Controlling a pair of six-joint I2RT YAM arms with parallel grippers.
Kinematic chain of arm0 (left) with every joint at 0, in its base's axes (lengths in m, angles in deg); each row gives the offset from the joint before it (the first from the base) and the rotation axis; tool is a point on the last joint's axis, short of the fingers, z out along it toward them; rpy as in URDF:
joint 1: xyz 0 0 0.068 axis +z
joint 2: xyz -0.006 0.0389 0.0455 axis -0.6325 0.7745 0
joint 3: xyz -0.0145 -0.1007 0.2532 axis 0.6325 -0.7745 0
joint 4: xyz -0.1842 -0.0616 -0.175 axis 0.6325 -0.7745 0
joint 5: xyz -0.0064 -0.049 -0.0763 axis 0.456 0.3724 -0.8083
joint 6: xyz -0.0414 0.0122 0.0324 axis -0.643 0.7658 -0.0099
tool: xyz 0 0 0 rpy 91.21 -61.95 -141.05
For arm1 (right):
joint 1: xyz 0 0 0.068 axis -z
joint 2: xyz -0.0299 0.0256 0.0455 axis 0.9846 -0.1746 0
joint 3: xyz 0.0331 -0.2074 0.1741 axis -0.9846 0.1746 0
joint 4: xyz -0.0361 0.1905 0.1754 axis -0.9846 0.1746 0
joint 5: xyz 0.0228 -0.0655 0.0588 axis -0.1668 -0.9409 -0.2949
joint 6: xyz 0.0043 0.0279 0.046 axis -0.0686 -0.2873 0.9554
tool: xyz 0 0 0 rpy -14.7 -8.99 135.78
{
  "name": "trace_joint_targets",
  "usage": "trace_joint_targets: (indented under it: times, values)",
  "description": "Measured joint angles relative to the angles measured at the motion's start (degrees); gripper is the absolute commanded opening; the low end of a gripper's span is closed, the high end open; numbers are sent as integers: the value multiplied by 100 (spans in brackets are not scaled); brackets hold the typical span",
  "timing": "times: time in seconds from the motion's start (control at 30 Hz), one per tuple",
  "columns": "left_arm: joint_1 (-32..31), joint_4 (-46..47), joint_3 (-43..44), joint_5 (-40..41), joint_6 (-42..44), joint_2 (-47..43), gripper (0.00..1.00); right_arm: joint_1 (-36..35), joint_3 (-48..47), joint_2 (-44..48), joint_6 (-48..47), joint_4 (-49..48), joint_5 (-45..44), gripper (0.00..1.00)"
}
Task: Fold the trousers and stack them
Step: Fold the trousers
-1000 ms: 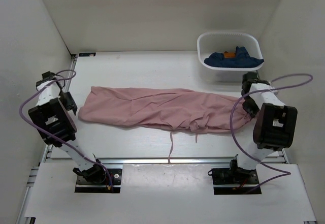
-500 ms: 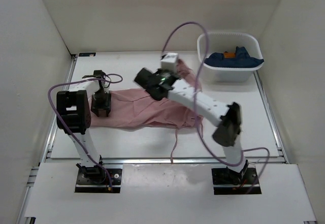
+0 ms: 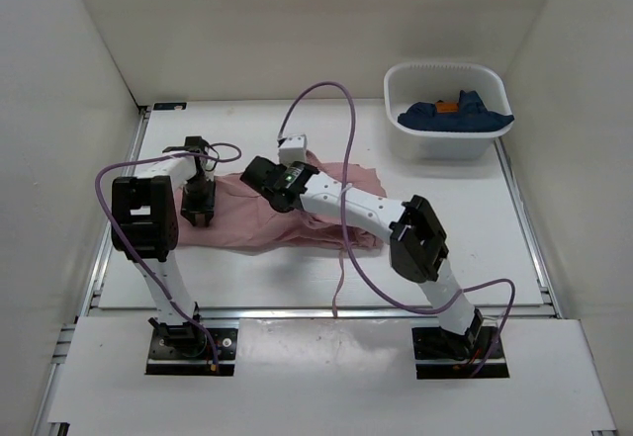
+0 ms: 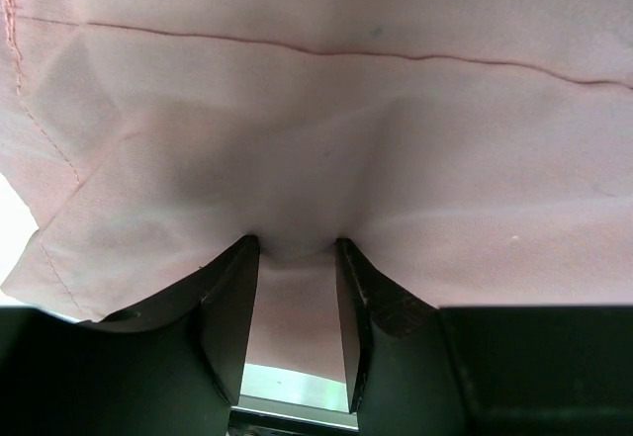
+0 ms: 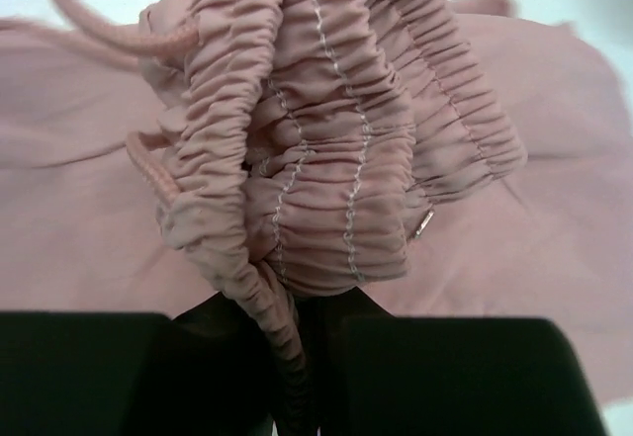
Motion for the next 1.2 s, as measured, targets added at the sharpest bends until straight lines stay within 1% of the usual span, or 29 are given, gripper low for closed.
trace_joint_targets:
  times: [0.03, 0.1, 0.13, 0.17, 0.2, 0.23, 0.3, 0.33, 0.47, 0.57, 0.63, 0.67, 0.7, 0.77, 0.8, 0.83, 0.9, 0.97, 1.0, 1.03, 1.1, 1.2]
  values:
    - [0, 0, 0, -4, 2, 0, 48, -15, -160, -103, -149, -162, 164, 10]
    - [0, 0, 2, -20, 2, 0, 52, -83, -501, -354, -522, -424, 564, 37]
    - [0, -4, 7, -22, 13, 0, 54, -127, -647, -470, -656, -529, 778, 62]
    - [2, -4, 11, -17, 15, 0, 56, -181, -772, -579, -868, -640, 1032, 72]
    - [7, -4, 13, -4, 22, 0, 61, -247, -826, -649, -1121, -726, 1263, 78]
    - [15, -9, 20, 20, 35, 0, 62, -323, -828, -673, -1375, -787, 1502, 88]
    - [48, -2, 33, 17, 39, 0, 65, -503, -791, -656, -1875, -922, 1803, 97]
    - [76, -4, 35, 17, 39, -4, 66, -612, -702, -579, -2118, -1051, 1917, 99]
    - [225, 0, 81, 4, 26, -4, 69, -1058, -332, 0, -2852, -1300, 2050, 99]
    - [326, 7, 223, 111, 22, -7, 69, -1248, -122, 691, -3018, -1440, 1875, 99]
    - [365, 4, 393, 223, 20, -37, 70, -1150, 90, 1239, -2940, -1502, 1696, 95]
    - [387, 4, 494, 289, 20, -76, 71, -1032, 203, 1493, -2857, -1493, 1615, 88]
    - [400, 0, 595, 341, 20, -140, 73, -866, 315, 1714, -2710, -1482, 1550, 84]
    - [402, -44, 850, 444, 15, -317, 73, -409, 638, 2050, -2365, -1464, 1495, 77]
    - [396, -55, 997, 476, 9, -435, 73, -157, 850, 2164, -2122, -1445, 1513, 70]
    - [376, -85, 1139, 501, 4, -553, 73, 66, 1069, 2232, -1950, -1438, 1541, 67]
    - [282, -160, 1488, 511, 0, -809, 73, 599, 1729, 2337, -1506, -1436, 1753, 67]
    - [44, -164, 1707, 437, -2, -1071, 74, 1049, 2503, 2374, -1139, -1534, 2020, 73]
    - [-116, -151, 1720, 354, -7, -1200, 74, 1246, 2900, 2385, -999, -1589, 2210, 78]
    - [-330, -170, 1707, 269, -9, -1318, 74, 1440, 3257, 2387, -872, -1626, 2448, 78]
    - [-839, -87, 1467, 155, -11, -1471, 74, 1742, 3797, 2385, -713, -1694, 2848, 78]
    - [-1532, 37, 824, 70, -13, -1300, 73, 1974, 4002, 2319, -538, -1690, 3150, 75]
